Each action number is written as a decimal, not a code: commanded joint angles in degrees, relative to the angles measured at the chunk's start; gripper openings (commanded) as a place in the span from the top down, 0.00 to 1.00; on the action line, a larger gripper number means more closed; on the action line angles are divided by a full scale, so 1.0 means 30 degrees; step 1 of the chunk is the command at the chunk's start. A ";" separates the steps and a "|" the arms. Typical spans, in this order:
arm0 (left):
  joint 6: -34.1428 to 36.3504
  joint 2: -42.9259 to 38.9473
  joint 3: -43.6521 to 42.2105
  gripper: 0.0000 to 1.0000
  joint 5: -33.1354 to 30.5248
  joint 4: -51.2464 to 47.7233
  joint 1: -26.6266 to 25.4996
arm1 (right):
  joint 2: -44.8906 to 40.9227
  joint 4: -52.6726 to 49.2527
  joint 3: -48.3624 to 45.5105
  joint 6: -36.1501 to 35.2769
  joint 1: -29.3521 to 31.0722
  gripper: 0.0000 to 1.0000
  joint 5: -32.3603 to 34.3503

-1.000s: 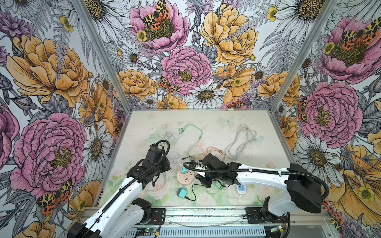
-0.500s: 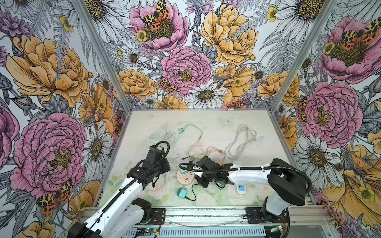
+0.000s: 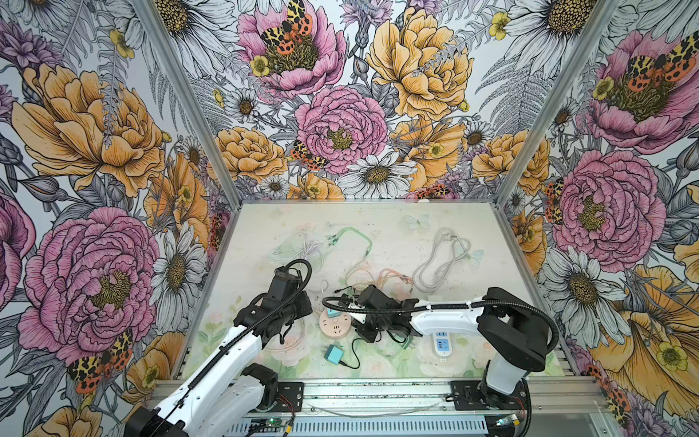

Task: Insert the plug
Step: 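Lower the left gripper toward the second teal charger while the right gripper draws back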

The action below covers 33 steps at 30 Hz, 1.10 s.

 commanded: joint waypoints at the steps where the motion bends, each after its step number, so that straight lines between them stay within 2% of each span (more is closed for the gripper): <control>1: 0.0276 -0.0012 0.0305 0.70 -0.0313 0.0063 -0.0172 | 0.0646 0.0777 0.0974 0.0031 0.0138 1.00 0.0115; 8: 0.0278 -0.0099 0.0360 0.65 -0.0047 -0.0069 -0.0235 | 0.0774 0.0605 0.1630 -0.0209 0.0138 1.00 0.0001; 13: 0.0265 -0.0154 0.0612 0.64 -0.0271 -0.0655 -0.0517 | -0.0732 0.0434 0.0649 -0.0212 0.0152 1.00 0.0774; 17: -0.0111 -0.0258 0.0945 0.63 -0.1271 -0.1384 -0.1093 | -0.2086 -0.0154 -0.0061 -0.0047 0.0153 0.98 0.1422; 19: -0.0479 -0.0246 0.1147 0.63 -0.1998 -0.2050 -0.1222 | -0.2678 -0.0288 -0.0396 0.0081 0.0153 0.91 0.1335; 22: -0.0853 -0.0417 0.1217 0.62 -0.2232 -0.2391 -0.1591 | -0.3558 -0.0274 -0.0812 0.0153 0.0144 0.73 0.0958; 26: -0.1645 -0.0568 0.1080 0.60 -0.2856 -0.2412 -0.2988 | -0.4501 -0.0236 -0.1057 0.0312 0.0162 0.55 0.1503; 28: -0.2251 -0.0568 0.0918 0.59 -0.3896 -0.2428 -0.3775 | -0.4826 -0.0239 -0.1116 0.0207 0.0167 0.50 0.1993; 33: -0.3410 -0.0533 0.0772 0.57 -0.4416 -0.2405 -0.5669 | -0.5610 -0.0244 -0.1299 0.0065 0.0221 0.45 0.2838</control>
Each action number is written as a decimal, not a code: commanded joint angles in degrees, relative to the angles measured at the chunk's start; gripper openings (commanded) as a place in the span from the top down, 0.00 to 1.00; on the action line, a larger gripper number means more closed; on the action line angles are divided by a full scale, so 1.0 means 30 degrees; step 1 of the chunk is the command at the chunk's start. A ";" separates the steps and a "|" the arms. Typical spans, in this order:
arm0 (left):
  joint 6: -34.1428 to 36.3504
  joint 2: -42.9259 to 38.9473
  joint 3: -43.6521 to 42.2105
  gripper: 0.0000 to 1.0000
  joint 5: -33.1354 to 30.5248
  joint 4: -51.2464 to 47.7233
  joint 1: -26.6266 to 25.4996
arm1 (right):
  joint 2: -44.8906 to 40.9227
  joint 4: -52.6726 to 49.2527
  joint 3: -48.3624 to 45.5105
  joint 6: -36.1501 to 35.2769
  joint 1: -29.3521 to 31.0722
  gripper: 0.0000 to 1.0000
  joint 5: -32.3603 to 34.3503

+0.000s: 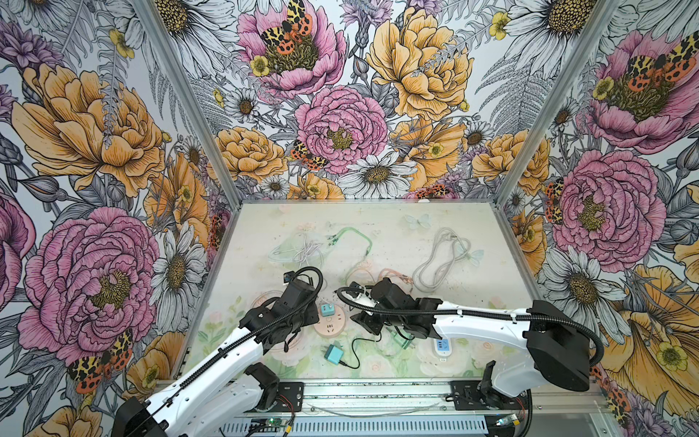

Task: Insert the plug
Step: 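Lower the left gripper toward the second teal charger while the right gripper draws back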

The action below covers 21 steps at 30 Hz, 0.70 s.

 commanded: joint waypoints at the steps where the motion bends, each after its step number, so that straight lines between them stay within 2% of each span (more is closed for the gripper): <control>1: -0.1328 -0.0347 -0.0050 0.57 -0.1269 -0.0257 -0.1342 | -0.0917 0.0003 -0.0393 -0.0077 0.0177 0.44 0.0938; 5: -0.3194 -0.1051 -0.0662 0.57 -0.1532 -0.0592 -0.2899 | -0.1881 0.0111 -0.1083 -0.0124 0.0184 0.41 0.1166; 11: -0.4686 -0.0816 -0.0873 0.55 -0.0331 -0.1263 -0.3840 | -0.3206 0.0794 -0.2233 -0.0119 0.0330 0.39 0.1994; 21: -0.6857 0.2645 -0.0412 0.39 0.1048 -0.1236 -0.6753 | -0.3941 0.0998 -0.3111 -0.0669 0.1268 0.35 0.3929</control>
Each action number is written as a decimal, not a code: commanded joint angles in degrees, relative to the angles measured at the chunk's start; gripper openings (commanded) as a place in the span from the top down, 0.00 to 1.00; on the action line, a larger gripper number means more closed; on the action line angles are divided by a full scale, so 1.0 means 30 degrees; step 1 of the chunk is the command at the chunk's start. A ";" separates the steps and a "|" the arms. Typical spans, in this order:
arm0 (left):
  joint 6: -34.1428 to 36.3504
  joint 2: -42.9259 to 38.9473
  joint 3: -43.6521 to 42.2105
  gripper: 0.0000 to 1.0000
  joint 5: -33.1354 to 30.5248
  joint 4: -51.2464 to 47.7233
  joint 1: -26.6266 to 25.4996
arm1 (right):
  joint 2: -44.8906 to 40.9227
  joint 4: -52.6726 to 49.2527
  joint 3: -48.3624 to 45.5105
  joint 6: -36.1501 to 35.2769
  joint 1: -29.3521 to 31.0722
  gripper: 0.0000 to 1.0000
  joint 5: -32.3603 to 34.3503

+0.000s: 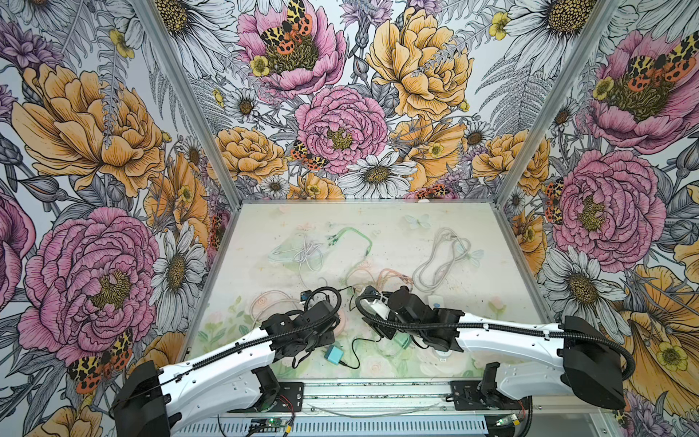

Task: Insert the plug
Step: 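Lower the left gripper toward the second teal charger while the right gripper draws back, then close the left gripper on the teal charger near the table edge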

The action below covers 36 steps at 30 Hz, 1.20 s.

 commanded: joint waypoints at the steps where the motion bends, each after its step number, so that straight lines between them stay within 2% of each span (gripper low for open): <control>1: -0.1448 0.0427 0.0276 0.38 0.0902 -0.0236 -0.0855 | -0.0546 0.0554 -0.0296 -0.0443 0.0562 0.35 0.1315; 9: -0.3214 0.0000 0.0025 0.35 0.1654 -0.0233 -0.1529 | -0.0845 0.1278 -0.0946 -0.0890 0.1498 0.35 0.2989; 15: -0.4639 -0.0874 -0.0707 0.35 0.2185 -0.0243 -0.1611 | -0.1197 0.3077 -0.2021 -0.1119 0.1842 0.35 0.4539; 22: -0.6174 -0.1769 -0.1479 0.35 0.3424 -0.0903 -0.1633 | -0.1004 0.4130 -0.2535 -0.1809 0.1843 0.34 0.4761; 30: -0.6644 -0.0245 -0.0360 0.35 0.3772 -0.1050 -0.1633 | -0.0526 0.5947 -0.3263 -0.2259 0.1872 0.34 0.4517; 36: -0.6683 0.1153 0.0513 0.34 0.4955 -0.1106 -0.1513 | -0.0144 0.6674 -0.3408 -0.2468 0.1883 0.34 0.4330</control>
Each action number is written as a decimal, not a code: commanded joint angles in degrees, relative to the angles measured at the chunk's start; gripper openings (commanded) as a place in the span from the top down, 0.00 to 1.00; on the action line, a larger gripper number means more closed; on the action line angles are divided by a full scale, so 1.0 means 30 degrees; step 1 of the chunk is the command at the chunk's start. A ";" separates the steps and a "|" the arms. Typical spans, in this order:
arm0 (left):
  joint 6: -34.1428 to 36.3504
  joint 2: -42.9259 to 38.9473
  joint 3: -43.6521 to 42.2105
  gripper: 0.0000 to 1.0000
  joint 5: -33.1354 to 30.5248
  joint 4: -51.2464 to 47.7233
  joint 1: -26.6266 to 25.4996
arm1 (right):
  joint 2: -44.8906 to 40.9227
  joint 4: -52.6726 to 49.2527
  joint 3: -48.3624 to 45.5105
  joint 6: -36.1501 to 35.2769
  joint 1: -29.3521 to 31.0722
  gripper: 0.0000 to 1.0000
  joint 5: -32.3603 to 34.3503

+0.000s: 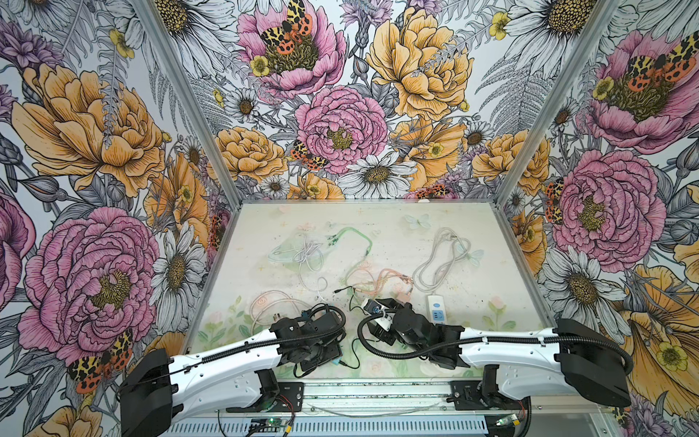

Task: Insert the plug
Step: 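Close the left gripper on the teal charger near the table edge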

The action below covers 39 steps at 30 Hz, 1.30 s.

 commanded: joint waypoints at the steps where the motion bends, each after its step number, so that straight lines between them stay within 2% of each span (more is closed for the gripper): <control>1: -0.0718 0.0684 0.0640 0.34 0.1181 -0.0230 -0.0008 | 0.0291 0.1278 -0.0246 -0.0294 0.0155 0.34 0.0019; 6: -0.1256 0.1476 0.1102 0.33 0.1718 -0.0793 0.0158 | 0.0146 0.1808 -0.0330 -0.0346 0.0265 0.34 -0.0027; 13: -0.1624 0.1145 0.1356 0.32 0.1707 -0.1633 0.1524 | -0.0429 0.3173 -0.1114 -0.0268 0.0309 0.34 -0.0691; 21: -0.0734 0.2793 0.2470 0.32 0.1163 -0.1577 0.2450 | -0.0962 0.2701 -0.1295 -0.0222 0.0507 0.34 -0.1009; 31: -0.1405 0.4270 0.2546 0.31 0.1737 -0.1592 0.2368 | -0.1300 0.2100 -0.1328 -0.0356 0.0677 0.34 -0.0662; 39: -0.2168 0.3959 0.2152 0.31 0.1524 -0.1284 0.2366 | -0.1436 0.2100 -0.1370 -0.0381 0.0704 0.34 -0.0554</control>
